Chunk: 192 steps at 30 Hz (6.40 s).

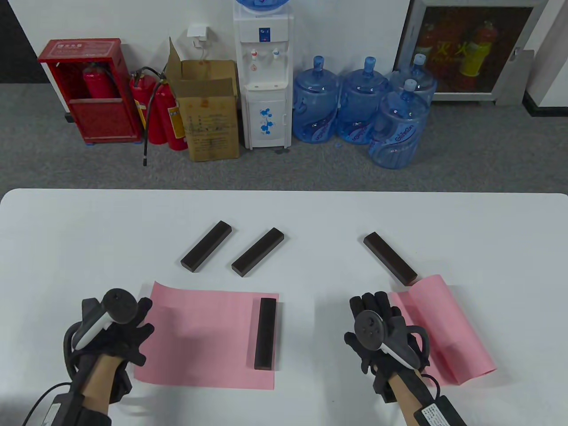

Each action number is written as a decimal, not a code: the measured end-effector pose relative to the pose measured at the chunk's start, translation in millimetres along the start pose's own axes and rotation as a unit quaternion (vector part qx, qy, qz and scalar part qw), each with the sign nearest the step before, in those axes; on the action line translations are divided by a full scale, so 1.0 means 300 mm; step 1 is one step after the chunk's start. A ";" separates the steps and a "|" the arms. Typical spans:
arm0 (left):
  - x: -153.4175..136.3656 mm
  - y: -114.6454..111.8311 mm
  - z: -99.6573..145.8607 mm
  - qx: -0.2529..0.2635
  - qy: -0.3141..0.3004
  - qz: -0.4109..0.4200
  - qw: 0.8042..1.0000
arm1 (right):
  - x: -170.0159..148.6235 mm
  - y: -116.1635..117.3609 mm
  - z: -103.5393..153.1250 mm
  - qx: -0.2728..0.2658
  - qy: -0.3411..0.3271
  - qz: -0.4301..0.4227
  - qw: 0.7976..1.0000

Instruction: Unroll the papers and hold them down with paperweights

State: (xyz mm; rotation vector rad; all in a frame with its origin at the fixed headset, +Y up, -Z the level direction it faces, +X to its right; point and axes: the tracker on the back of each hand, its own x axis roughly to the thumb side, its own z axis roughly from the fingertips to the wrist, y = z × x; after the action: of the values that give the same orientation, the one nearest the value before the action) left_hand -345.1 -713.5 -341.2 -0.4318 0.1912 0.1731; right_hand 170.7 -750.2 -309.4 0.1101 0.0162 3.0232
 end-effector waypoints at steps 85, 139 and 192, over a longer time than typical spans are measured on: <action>0.129 -0.152 0.073 0.072 0.023 -0.275 0.958 | -0.043 0.017 -0.010 0.033 -0.005 -0.049 0.998; 0.316 -0.236 0.093 0.090 -0.137 -0.039 0.986 | -0.617 -0.147 0.025 0.151 0.288 -0.076 0.943; 0.985 -0.343 0.199 0.010 -0.176 -0.151 0.973 | -0.052 0.069 0.023 0.102 0.176 -0.411 0.889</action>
State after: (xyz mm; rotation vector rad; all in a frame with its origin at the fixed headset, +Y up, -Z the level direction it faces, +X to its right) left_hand -29.3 -742.9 -312.0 -0.3979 -0.2218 -0.0537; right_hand 184.2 -772.6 -303.3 -0.3428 0.3255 2.1412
